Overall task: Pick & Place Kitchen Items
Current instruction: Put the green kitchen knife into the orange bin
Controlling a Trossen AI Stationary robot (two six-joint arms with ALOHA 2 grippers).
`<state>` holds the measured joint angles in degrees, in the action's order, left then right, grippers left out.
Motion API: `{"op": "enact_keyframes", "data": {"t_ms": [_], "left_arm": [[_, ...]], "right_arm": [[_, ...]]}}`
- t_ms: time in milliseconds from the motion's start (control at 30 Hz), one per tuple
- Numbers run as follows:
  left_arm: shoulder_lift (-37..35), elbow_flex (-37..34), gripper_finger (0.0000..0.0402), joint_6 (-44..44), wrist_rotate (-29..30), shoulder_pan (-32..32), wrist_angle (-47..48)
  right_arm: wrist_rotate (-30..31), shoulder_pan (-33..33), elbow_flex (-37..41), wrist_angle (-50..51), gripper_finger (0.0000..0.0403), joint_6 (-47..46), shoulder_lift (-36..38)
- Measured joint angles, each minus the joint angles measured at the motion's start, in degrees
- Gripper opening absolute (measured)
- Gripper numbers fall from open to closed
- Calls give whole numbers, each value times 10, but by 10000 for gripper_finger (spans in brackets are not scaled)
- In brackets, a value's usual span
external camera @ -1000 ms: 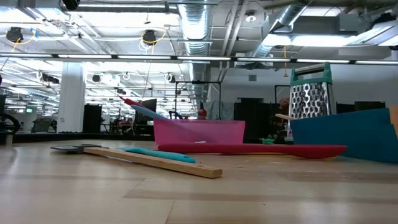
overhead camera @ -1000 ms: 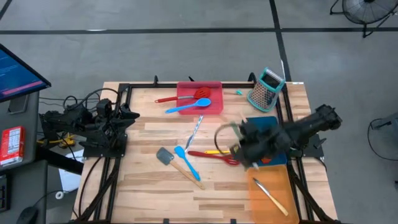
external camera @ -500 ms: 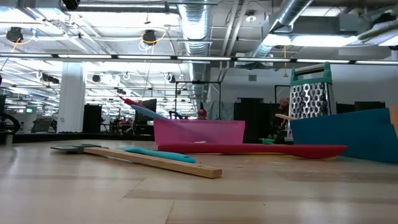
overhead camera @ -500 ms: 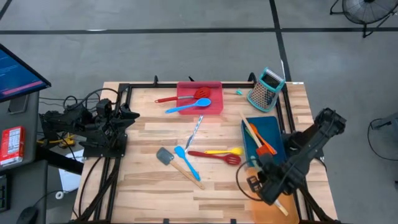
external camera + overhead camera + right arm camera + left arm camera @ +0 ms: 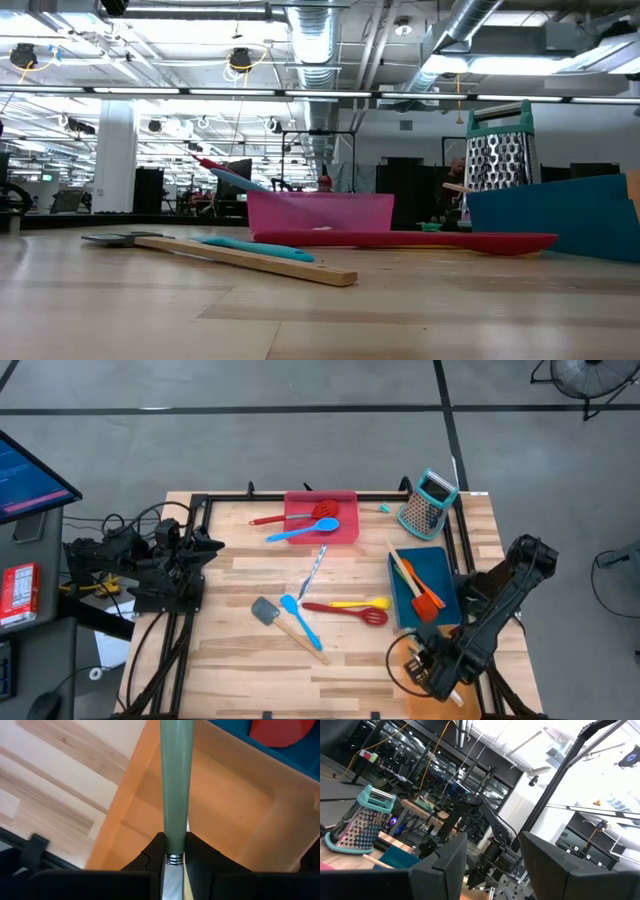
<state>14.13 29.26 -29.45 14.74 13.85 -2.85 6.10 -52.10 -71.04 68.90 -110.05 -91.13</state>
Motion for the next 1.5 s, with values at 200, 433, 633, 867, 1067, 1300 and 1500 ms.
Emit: {"op": "enact_keyframes", "data": {"t_ms": [200,433,633,867,1067,1300,1500], "left_arm": [[0,0,170,0,0,0,0],[0,0,170,0,0,0,0],[0,0,170,0,0,0,0],[0,0,170,0,0,0,0],[0,0,170,0,-7,0,1],[0,0,170,0,-8,0,0],[0,0,170,0,-10,0,0]], "right_arm": [[-5,0,11,-10,51,24,0],[-16,0,10,-11,51,27,0],[-18,0,10,-18,51,35,0],[-20,-9,32,-40,51,22,0],[-46,-12,85,-112,51,-10,0],[-46,-7,124,-160,51,-12,0],[-48,-8,158,-199,51,-25,0]]}}
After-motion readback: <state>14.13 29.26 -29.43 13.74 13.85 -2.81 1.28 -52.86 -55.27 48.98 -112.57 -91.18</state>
